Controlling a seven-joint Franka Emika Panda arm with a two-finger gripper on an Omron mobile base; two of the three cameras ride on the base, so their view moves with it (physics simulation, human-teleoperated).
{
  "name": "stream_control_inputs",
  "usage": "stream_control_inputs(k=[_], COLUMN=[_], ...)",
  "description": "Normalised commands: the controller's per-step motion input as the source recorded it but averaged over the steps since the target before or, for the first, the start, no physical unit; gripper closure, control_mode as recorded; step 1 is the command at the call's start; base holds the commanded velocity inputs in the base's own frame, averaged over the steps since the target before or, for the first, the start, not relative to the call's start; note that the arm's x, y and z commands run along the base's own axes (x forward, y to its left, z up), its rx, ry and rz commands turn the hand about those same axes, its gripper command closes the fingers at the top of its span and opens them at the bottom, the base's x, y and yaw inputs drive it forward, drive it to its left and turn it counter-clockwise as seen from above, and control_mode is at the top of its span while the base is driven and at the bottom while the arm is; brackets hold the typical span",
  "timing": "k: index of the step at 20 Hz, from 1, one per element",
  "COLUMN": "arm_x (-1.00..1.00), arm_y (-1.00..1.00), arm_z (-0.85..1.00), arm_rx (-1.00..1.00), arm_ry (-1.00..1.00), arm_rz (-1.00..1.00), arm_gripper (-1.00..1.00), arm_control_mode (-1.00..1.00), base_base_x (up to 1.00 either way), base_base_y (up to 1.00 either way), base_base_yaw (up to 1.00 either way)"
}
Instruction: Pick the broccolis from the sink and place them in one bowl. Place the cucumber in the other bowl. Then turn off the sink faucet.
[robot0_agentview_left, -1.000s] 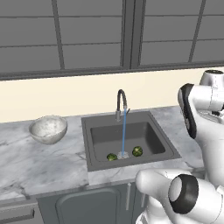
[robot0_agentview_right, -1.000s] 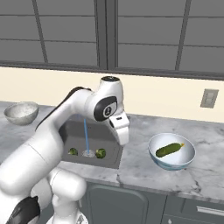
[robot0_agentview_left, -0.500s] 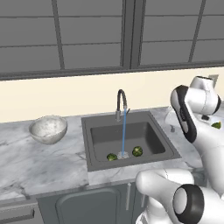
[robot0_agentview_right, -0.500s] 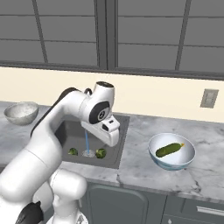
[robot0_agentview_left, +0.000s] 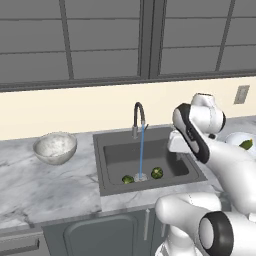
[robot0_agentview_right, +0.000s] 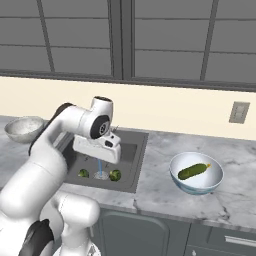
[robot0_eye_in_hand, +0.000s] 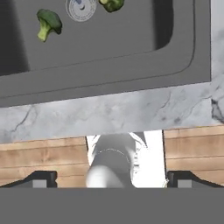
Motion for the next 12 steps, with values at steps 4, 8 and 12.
stream_control_inputs(k=[4,8,12], arm_x=[0.3,0.28,0.26], arm_y=[0.09,0.0,0.0], arm_z=[-0.27,-0.31,-0.32], arm_rx=[0.0,0.06,0.07], arm_ry=[-0.07,-0.22,-0.24], arm_rz=[0.07,0.02,0.0], arm_gripper=[-1.0,-1.0,-1.0], arm_control_mode=[-1.0,-1.0,-1.0], base_base_x=[0.0,0.0,0.0], base_base_y=[0.0,0.0,0.0], base_base_yaw=[0.0,0.0,0.0])
